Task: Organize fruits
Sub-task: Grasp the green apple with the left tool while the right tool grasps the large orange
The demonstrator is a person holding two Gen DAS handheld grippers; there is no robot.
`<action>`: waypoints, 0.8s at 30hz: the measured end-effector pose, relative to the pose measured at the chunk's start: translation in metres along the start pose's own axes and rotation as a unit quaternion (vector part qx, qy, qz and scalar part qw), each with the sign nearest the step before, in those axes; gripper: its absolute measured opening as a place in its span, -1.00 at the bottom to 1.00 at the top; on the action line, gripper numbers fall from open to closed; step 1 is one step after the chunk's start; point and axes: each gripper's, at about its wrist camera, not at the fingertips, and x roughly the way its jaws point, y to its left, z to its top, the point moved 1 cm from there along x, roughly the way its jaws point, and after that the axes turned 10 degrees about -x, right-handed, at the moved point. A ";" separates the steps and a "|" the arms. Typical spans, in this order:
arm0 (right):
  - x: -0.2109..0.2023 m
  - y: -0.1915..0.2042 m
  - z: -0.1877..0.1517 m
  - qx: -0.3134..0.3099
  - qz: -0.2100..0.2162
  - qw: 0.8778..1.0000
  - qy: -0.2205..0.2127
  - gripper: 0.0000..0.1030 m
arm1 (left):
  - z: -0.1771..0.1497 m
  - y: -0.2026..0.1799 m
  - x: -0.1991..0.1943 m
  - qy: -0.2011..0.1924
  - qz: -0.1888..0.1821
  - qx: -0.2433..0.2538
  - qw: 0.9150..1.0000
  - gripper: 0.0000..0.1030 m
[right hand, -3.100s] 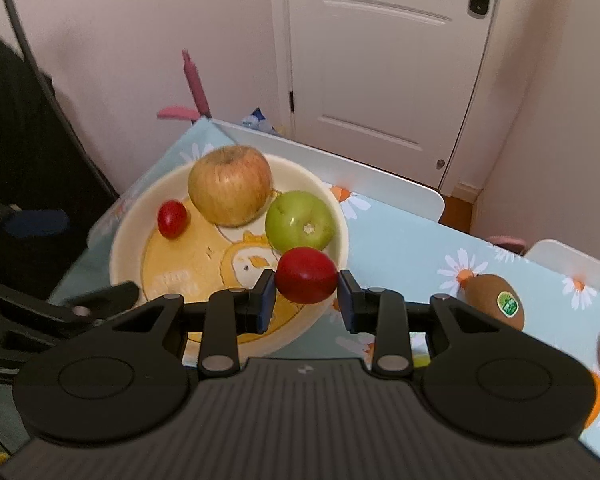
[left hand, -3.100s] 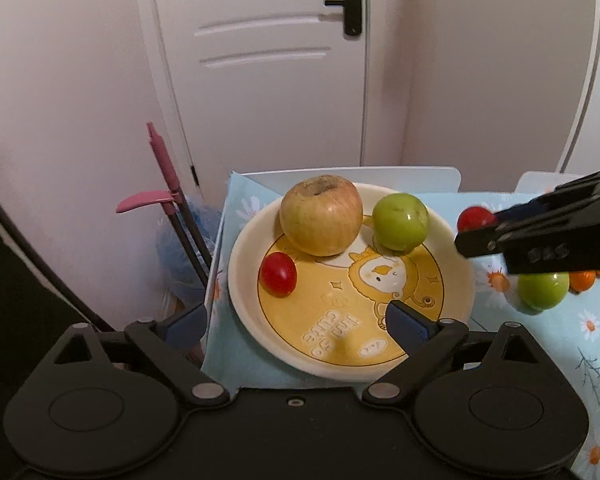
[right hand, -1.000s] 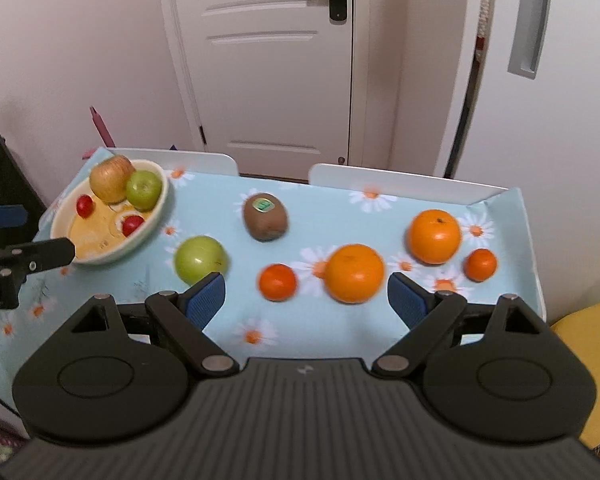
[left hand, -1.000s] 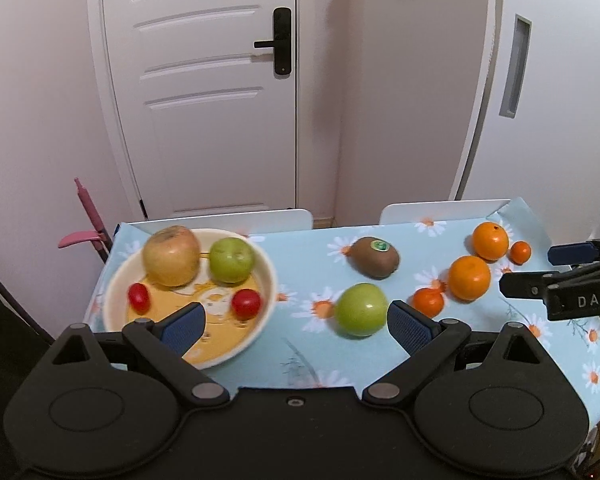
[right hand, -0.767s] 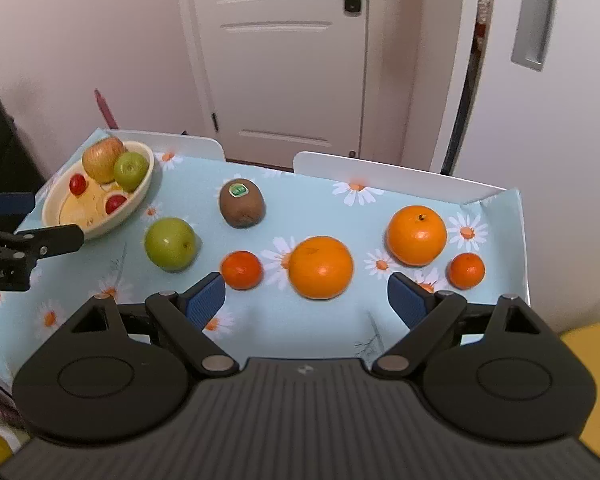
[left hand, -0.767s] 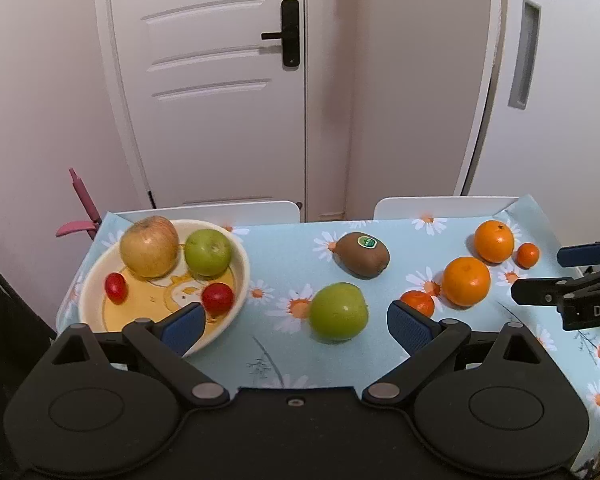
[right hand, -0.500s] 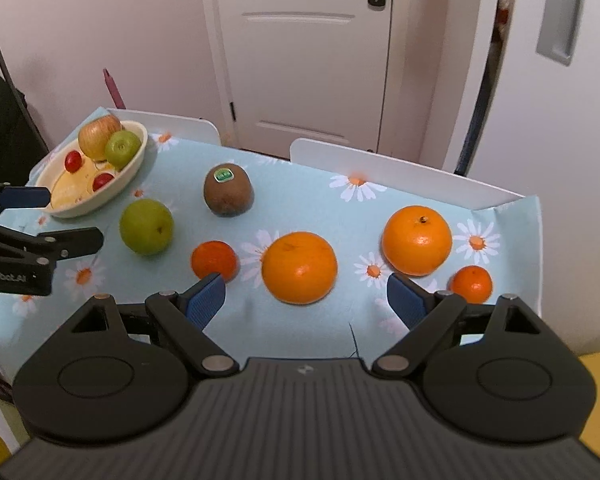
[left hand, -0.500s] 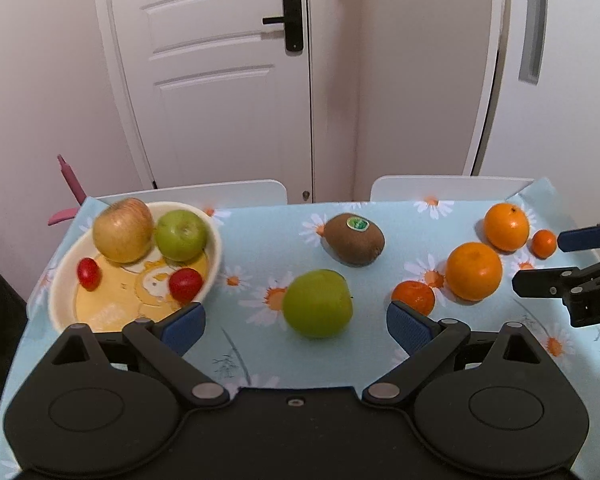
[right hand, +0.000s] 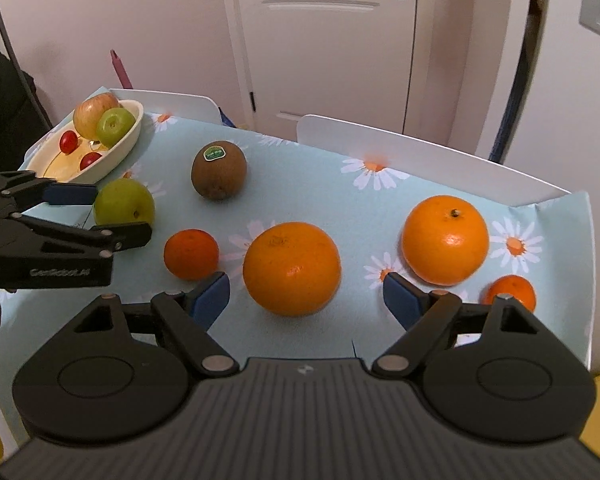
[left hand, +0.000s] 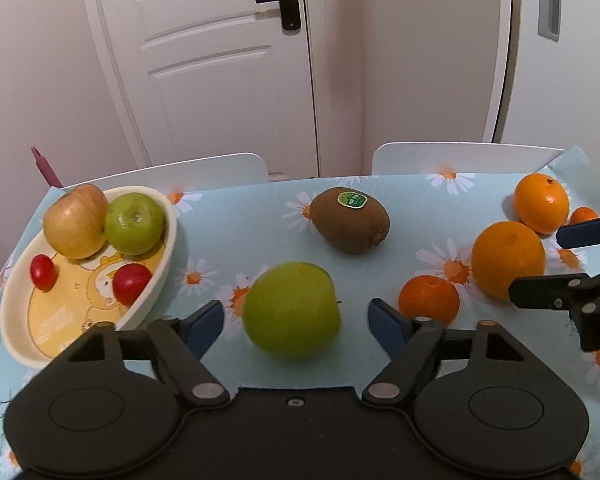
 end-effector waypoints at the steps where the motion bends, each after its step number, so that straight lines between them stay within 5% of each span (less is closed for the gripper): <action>1: 0.001 0.000 0.000 -0.001 0.002 1.000 0.000 0.86 | 0.000 -0.001 0.003 0.002 0.001 0.001 1.000 0.46; 8: 0.009 -0.001 0.002 -0.006 0.011 1.000 0.003 0.81 | 0.001 -0.003 0.012 0.003 0.024 0.007 1.000 0.17; 24: 0.021 0.001 0.005 -0.008 0.021 1.000 0.003 0.61 | -0.010 0.000 -0.001 0.008 0.018 0.003 1.000 0.16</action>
